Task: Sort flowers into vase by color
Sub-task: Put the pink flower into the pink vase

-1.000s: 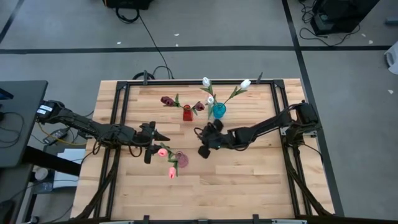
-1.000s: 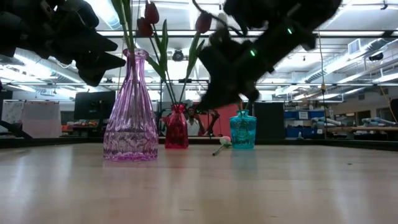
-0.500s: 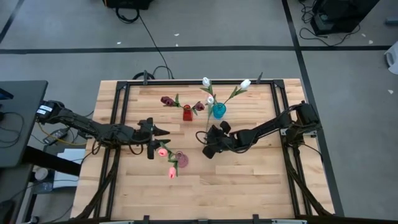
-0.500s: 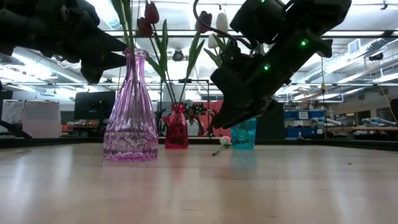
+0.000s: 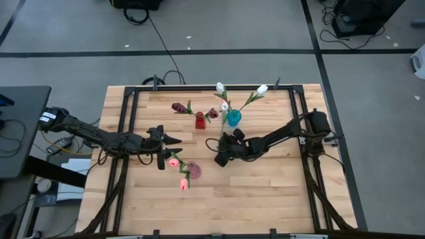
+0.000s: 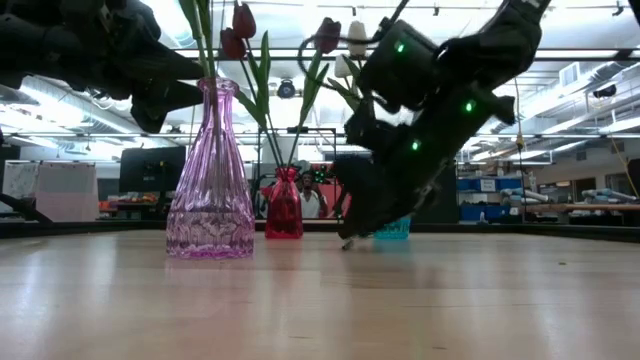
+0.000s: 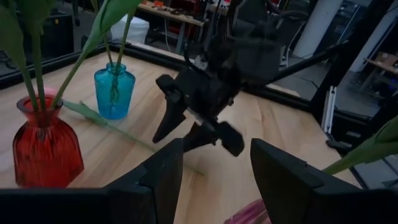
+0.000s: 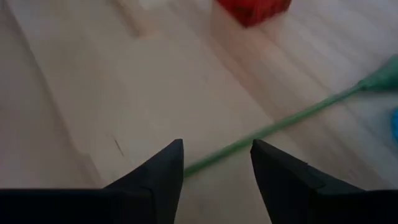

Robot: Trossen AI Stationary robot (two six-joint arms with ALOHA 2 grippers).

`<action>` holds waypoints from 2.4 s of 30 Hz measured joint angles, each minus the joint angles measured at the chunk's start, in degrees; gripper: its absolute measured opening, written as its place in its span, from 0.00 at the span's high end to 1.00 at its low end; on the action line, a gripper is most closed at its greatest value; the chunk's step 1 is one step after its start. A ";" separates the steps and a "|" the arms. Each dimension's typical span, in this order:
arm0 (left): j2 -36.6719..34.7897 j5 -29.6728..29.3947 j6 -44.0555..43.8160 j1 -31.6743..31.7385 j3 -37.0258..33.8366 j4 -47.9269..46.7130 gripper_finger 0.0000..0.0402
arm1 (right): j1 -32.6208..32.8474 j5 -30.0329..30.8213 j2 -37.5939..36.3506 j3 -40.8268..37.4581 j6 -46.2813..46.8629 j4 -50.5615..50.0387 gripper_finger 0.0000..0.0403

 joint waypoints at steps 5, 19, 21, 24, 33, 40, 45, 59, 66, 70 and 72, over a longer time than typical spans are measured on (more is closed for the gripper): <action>0.42 0.04 -0.37 0.00 0.00 -0.03 0.52 | 0.31 2.59 2.83 2.64 -0.13 -0.66 0.51; 0.59 0.50 -1.68 0.00 0.00 -3.74 0.52 | 0.32 -6.19 2.40 3.88 6.51 -9.76 0.91; 0.57 0.52 -1.68 0.00 0.02 -3.80 0.52 | 0.78 -7.02 2.40 3.87 6.68 -10.07 0.97; 0.57 0.60 -1.66 0.00 0.00 -3.94 0.52 | 1.56 -7.87 1.37 3.87 9.91 -12.11 0.97; 0.57 0.70 -1.70 0.00 0.02 -4.21 0.52 | 6.81 -11.85 -7.30 3.34 17.55 -29.41 0.99; 0.57 0.70 -1.76 0.00 0.01 -6.35 0.52 | 13.35 -12.16 -11.61 3.36 20.44 -42.22 0.99; 0.57 7.58 -1.54 -0.07 0.00 -6.79 0.52 | 18.43 -14.12 -16.10 3.39 17.67 -45.18 1.00; -1.39 11.04 1.47 -0.07 0.00 -5.07 0.52 | 24.54 4.89 -25.64 3.50 10.19 -44.14 1.00; -6.85 11.04 2.64 -0.07 0.00 -6.90 0.52 | 25.22 7.96 -28.03 3.50 7.02 -41.77 1.00; -10.05 11.06 2.93 -0.07 0.00 -8.42 0.52 | 25.86 12.30 -29.67 3.52 2.79 -37.23 1.00; -11.35 11.08 2.98 -0.07 0.00 -9.60 0.52 | 26.22 13.69 -30.18 3.52 -0.78 -33.27 1.00</action>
